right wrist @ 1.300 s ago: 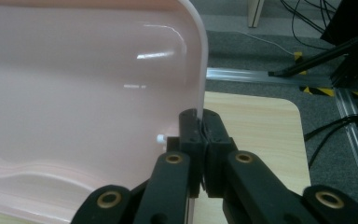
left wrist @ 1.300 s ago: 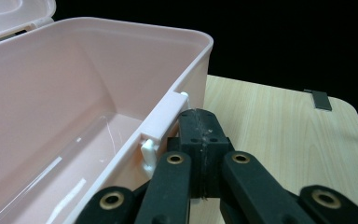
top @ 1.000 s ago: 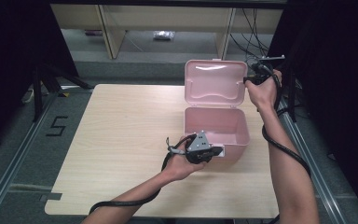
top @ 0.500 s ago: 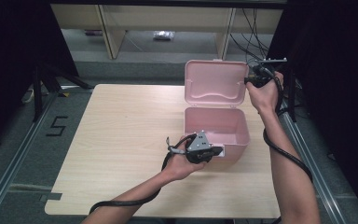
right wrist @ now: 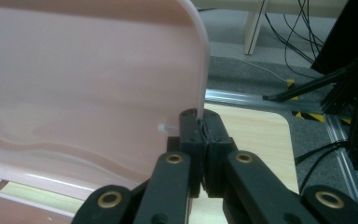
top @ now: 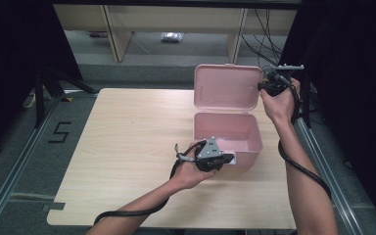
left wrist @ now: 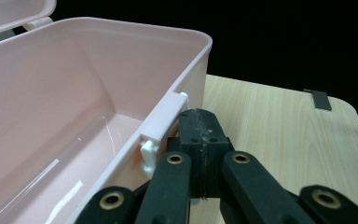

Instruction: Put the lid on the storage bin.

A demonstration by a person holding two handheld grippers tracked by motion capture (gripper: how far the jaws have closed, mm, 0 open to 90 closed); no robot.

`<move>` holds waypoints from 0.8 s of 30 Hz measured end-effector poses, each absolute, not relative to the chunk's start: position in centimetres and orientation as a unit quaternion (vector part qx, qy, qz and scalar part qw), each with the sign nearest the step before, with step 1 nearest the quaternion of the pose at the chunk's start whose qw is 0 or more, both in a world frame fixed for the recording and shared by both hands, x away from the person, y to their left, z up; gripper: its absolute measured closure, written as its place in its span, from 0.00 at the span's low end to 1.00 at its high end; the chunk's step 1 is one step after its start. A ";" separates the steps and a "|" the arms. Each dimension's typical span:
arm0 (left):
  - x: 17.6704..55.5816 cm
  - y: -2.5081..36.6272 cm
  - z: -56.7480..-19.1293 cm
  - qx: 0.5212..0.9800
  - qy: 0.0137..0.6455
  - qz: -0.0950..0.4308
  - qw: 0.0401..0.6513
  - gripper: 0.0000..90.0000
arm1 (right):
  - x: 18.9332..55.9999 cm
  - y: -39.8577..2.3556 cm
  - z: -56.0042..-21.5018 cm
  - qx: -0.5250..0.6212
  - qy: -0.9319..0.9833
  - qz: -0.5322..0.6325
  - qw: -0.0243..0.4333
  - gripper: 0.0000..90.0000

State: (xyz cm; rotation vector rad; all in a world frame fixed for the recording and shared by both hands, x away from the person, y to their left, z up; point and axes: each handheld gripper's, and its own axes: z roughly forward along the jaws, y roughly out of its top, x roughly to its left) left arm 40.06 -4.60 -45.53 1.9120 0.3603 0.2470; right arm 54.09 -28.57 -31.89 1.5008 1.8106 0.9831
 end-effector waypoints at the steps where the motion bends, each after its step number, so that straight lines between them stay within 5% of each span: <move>1: 40.1 -4.6 -45.5 0.810 0.152 0.105 0.556 1.00 | 54.0 -28.6 -31.9 0.558 0.682 0.369 0.295 1.00; 24: 40.0 -4.6 -45.5 0.810 0.153 0.104 0.557 1.00 | 51.0 -28.5 -32.3 0.535 0.681 0.377 0.328 1.00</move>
